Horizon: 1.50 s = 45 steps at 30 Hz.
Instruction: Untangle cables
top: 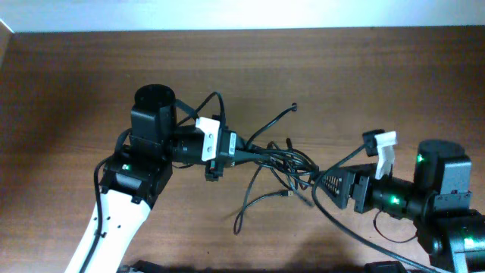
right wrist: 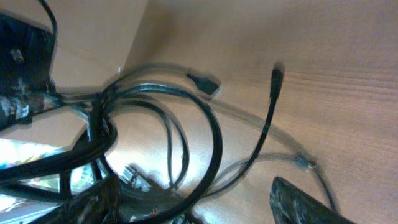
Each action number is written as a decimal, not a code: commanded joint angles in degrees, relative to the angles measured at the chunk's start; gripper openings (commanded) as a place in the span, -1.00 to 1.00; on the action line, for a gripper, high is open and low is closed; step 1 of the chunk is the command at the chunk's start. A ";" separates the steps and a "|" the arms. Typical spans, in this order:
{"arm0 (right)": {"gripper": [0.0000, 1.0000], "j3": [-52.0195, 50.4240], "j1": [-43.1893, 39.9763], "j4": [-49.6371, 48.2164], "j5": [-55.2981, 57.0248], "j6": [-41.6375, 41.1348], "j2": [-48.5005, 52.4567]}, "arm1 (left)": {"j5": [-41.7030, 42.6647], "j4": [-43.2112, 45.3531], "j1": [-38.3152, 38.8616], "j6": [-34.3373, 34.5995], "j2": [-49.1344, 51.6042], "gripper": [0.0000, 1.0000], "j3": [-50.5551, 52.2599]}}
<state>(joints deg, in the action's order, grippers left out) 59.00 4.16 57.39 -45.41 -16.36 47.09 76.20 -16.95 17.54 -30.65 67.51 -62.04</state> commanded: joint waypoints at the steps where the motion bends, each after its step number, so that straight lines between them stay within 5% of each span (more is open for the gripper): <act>1: 0.50 0.15 -0.07 2.93 -3.72 6.64 -0.11 | 0.63 3.28 -0.13 -6.93 0.04 -1.00 -0.57; 8: 0.49 0.15 -0.07 0.96 5.51 7.76 8.46 | 0.94 12.83 5.73 -6.86 0.02 -1.00 -0.57; 13: 0.49 0.15 -0.20 3.82 37.33 -12.00 13.35 | 0.85 10.10 2.71 -6.03 -0.02 -1.00 -0.57; 18: 0.50 0.17 -7.85 3.30 32.33 -17.14 4.42 | -1.07 -5.84 -8.26 -6.01 -0.02 -1.00 -0.57; 25: 0.50 0.17 -8.48 7.72 35.21 -16.83 -4.33 | 0.39 -9.53 -11.06 -1.88 -0.02 -1.00 -0.57; 28: 0.50 0.17 -8.37 -1.14 12.35 3.13 -4.31 | 9.09 -9.49 -11.06 -1.97 -0.02 -1.00 -0.57; 30: 0.60 0.17 -8.37 -3.32 8.92 4.20 -4.24 | 13.99 -9.53 -11.04 -6.69 -0.02 -1.00 -0.57; 39: 0.61 0.15 -8.31 -3.98 -14.75 33.75 4.74 | 13.99 -8.39 -4.02 -9.33 -0.02 -1.00 -0.57; 43: 0.05 0.15 -8.31 1.14 -24.50 40.70 11.04 | 11.39 -6.86 -4.02 -9.33 0.00 -1.00 -0.57; 44: -0.25 0.15 -8.31 1.36 -24.70 41.44 11.19 | 11.45 -6.05 -4.02 -9.33 0.00 -1.00 -0.57; 45: -0.80 0.15 -8.31 1.33 -24.68 41.42 11.15 | 11.45 -6.03 -4.02 -9.33 0.00 -1.00 -0.57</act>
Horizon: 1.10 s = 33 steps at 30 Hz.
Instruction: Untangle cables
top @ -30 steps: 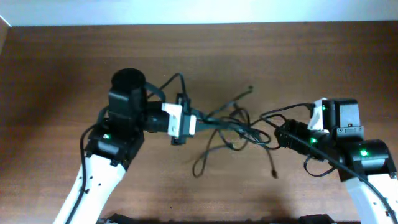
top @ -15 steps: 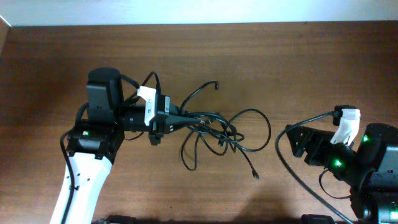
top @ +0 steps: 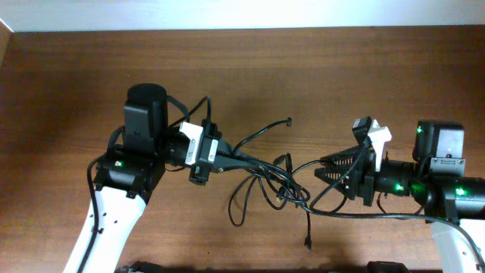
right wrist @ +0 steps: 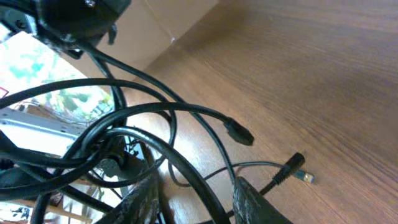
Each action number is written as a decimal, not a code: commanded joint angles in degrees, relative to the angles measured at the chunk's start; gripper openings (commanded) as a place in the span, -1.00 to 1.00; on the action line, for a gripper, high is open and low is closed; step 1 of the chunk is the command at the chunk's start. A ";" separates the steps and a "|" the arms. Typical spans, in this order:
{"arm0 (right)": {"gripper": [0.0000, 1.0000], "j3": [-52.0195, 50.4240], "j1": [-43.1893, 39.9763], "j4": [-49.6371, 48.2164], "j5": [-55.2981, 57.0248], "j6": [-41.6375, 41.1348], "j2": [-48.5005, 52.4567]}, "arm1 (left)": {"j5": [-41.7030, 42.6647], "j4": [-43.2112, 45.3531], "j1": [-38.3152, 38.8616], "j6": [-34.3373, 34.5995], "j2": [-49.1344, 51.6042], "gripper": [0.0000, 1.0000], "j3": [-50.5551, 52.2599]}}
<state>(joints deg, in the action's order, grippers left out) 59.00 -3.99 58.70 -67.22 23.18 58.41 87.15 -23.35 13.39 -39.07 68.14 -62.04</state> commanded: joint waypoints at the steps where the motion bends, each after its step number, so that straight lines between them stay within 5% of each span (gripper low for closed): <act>1: -0.92 0.15 -0.15 -0.13 -2.89 1.81 -0.17 | 0.52 0.35 0.13 -0.90 -0.63 -1.00 -0.57; 7: -0.92 0.15 -0.15 -5.81 -2.51 -5.75 -0.11 | -0.42 1.01 7.76 -0.92 -0.20 -1.00 -0.57; 12: -0.92 0.15 -0.17 -6.03 32.76 -25.35 -0.13 | -0.37 1.84 10.23 -0.90 -0.15 -1.00 -0.57; 15: -0.92 0.17 -0.28 -5.38 33.97 -29.90 -0.26 | -5.73 1.64 10.19 1.22 -0.15 -1.00 -0.57; 19: -0.92 0.17 -0.26 -4.92 36.15 -42.16 -6.40 | -40.85 1.07 10.19 30.56 -0.15 -1.00 -0.57; 21: -0.47 0.17 -0.26 -4.92 35.32 -42.16 -11.93 | -46.07 -1.14 10.21 33.46 -0.15 -1.00 -0.57; 22: 0.03 0.17 -0.26 -4.92 35.32 -42.16 -15.34 | -46.18 -1.75 10.19 33.46 -0.15 -1.00 -0.57; 25: 0.47 0.17 -0.26 -4.85 33.14 -42.12 -25.24 | -46.23 -2.10 10.21 35.32 -0.15 -1.00 -0.57; 31: 0.50 0.15 -0.17 -0.98 28.65 -42.77 -27.58 | -46.25 -1.07 10.21 48.96 -0.17 -1.00 -0.57; 33: 0.60 0.15 -0.17 1.84 28.63 -42.73 -27.58 | -46.27 0.42 10.23 63.12 -0.15 -1.00 -0.57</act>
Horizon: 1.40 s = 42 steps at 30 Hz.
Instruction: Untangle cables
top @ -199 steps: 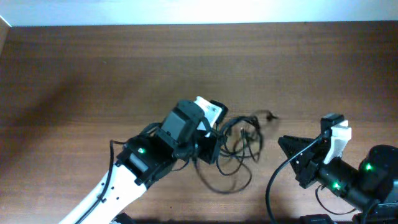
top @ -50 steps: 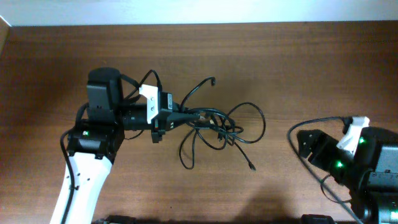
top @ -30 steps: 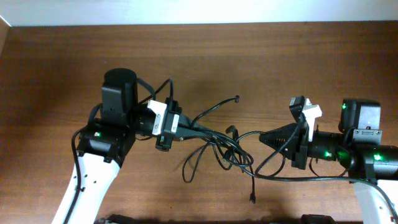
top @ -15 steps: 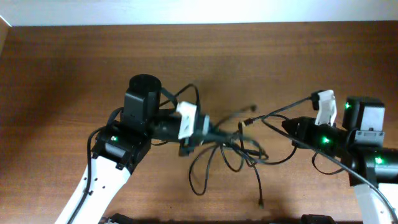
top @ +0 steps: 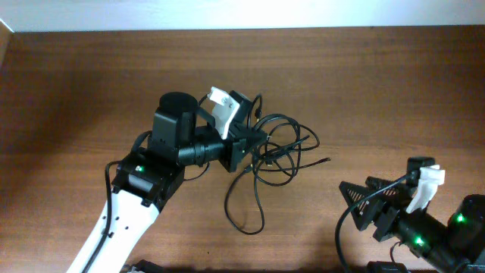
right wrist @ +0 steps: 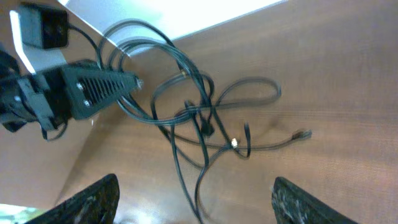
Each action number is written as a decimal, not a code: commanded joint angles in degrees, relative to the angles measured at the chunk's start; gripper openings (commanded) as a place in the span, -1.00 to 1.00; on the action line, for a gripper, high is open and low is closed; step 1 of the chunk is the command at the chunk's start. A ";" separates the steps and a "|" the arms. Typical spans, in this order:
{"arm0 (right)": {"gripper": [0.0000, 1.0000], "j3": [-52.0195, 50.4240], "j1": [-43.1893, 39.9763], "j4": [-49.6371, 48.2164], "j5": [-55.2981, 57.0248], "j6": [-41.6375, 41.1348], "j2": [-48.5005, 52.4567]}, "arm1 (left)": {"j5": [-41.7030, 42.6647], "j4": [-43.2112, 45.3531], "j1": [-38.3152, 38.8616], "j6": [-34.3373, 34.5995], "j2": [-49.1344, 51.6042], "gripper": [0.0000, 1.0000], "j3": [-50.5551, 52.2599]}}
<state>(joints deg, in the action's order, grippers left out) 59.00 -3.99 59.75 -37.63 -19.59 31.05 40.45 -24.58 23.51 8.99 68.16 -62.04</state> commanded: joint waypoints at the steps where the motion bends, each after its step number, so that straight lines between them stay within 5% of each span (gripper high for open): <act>1: 0.62 0.15 -0.15 1.46 -1.03 0.07 -0.22 | 0.44 2.64 0.13 24.44 -0.17 -1.00 -0.57; 3: 0.68 0.15 -0.17 1.66 -1.49 0.02 -0.22 | 0.66 4.83 0.35 30.91 -0.17 -1.00 -0.57; 5: 0.99 0.15 -0.17 2.45 -1.81 0.07 -0.22 | 0.61 9.55 3.26 30.88 -0.17 -1.00 -0.57; 14: 0.98 -0.66 -0.17 3.58 10.97 0.87 1.60 | -2.34 23.02 13.00 34.34 -0.13 -1.00 -0.57; 19: 0.99 -0.72 -0.17 3.85 14.21 0.87 12.74 | -2.36 26.82 14.88 36.65 -0.11 -1.00 -0.57; 22: 0.99 -0.72 -0.17 4.83 31.69 -4.63 21.70 | -2.38 27.58 14.95 36.61 -0.13 -1.00 -0.57; 27: 0.98 -0.72 -0.28 5.46 42.66 -9.90 27.54 | 3.10 27.54 4.07 36.61 -0.15 -1.00 -0.57; 34: 1.00 -0.72 -0.28 6.99 44.15 -11.56 27.54 | 13.38 25.75 -11.30 36.59 -0.13 -1.00 -0.57; 35: 0.57 -0.72 -0.26 7.58 43.85 -11.54 27.54 | 13.38 23.69 -12.81 36.54 -0.13 -1.00 -0.57; 36: -0.50 -0.72 -0.26 7.85 43.32 -11.54 27.50 | 13.33 22.34 -13.20 36.02 -0.13 -1.00 -0.57; 37: -0.87 -0.72 -0.26 8.46 42.82 -11.52 27.39 | 13.20 21.46 -13.20 34.12 -0.13 -1.00 -0.57; 42: -0.62 -0.72 -0.26 8.79 35.01 -6.49 27.30 | 13.55 20.61 -13.18 33.20 -0.13 -1.00 -0.57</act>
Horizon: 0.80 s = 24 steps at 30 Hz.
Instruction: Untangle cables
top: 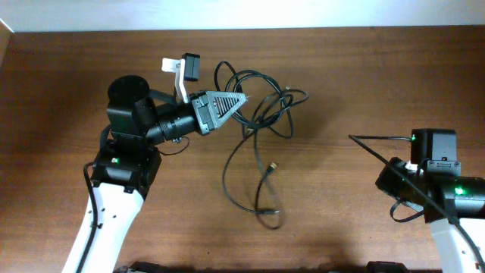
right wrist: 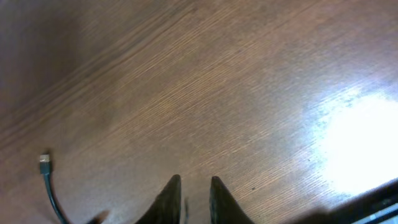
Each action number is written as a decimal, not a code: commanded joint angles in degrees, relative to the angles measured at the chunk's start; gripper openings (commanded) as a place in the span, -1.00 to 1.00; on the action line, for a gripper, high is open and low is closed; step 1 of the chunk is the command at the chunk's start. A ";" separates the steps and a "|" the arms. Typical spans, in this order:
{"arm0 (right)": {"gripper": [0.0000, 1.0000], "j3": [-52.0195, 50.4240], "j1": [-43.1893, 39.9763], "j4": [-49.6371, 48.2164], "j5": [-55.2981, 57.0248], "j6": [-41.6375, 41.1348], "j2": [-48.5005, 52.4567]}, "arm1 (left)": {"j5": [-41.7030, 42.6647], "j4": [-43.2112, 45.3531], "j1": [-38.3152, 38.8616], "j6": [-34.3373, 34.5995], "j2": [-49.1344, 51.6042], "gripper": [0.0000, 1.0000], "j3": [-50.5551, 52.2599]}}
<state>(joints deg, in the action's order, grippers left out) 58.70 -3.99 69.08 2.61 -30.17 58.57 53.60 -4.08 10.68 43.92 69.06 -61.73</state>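
A tangle of black cables (top: 261, 92) hangs at the back middle of the table. My left gripper (top: 241, 98) reaches in from the left and is shut on the tangle's left side. One long strand (top: 227, 182) loops down from the tangle toward the front, and a strand with a plug end (top: 268, 166) hangs beside it. At the right, a thin black cable (top: 379, 159) runs slanting past my right arm. In the wrist view my right gripper (right wrist: 191, 190) points at bare wood, jaws almost together with a thin dark strand between them. A loose plug end (right wrist: 45, 163) lies to its left.
The wooden table (top: 341, 76) has a pale wall along its back edge. The left arm's white link (top: 106, 220) crosses the front left. The right arm's black body (top: 436, 163) sits at the right edge. Glare brightens the wood (right wrist: 354, 137) in the wrist view.
My left gripper has swung up and back, so the tangle now hangs nearer the back edge. My right gripper was wide open at the front right; now its jaws are nearly together higher up.
Both grippers were first in the tangle at mid table, the left holding it and the right's jaws around several strands. Then the right gripper stood open and clear at the front right while the left kept the tangle. Now the tangle is further back, with one thin cable at the right.
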 commanded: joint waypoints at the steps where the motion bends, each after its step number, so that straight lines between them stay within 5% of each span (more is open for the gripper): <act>1: -0.39 -0.42 -0.26 -1.75 -11.50 9.07 -0.87 | 3.54 0.09 -0.33 -8.48 -1.03 -1.00 -0.87; 3: 0.69 -0.39 -0.22 -4.24 -28.63 22.67 -3.56 | 10.34 -0.55 -0.20 -19.58 -1.03 -1.00 -0.87; 6: 0.76 -0.39 -0.20 -6.34 -38.40 30.88 -10.29 | 10.47 -7.80 0.98 -21.35 -1.03 -1.00 -0.87; 15: 0.81 -0.39 -0.22 -8.46 -38.18 31.47 -16.48 | -1.40 -8.85 24.52 -24.28 1.09 -1.00 -0.87; 19: 0.80 -0.39 -0.22 -8.44 -33.07 29.29 -16.48 | -4.57 -8.22 27.54 -24.17 2.40 -1.00 -0.87; 24: 0.80 -0.39 -0.22 -8.94 -19.10 22.25 -16.48 | -4.74 -8.50 27.69 -5.73 2.38 -1.00 -0.87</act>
<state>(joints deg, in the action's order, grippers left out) 58.35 -4.10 60.80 -22.68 -5.13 42.30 48.29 -12.67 38.24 29.93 71.57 -61.87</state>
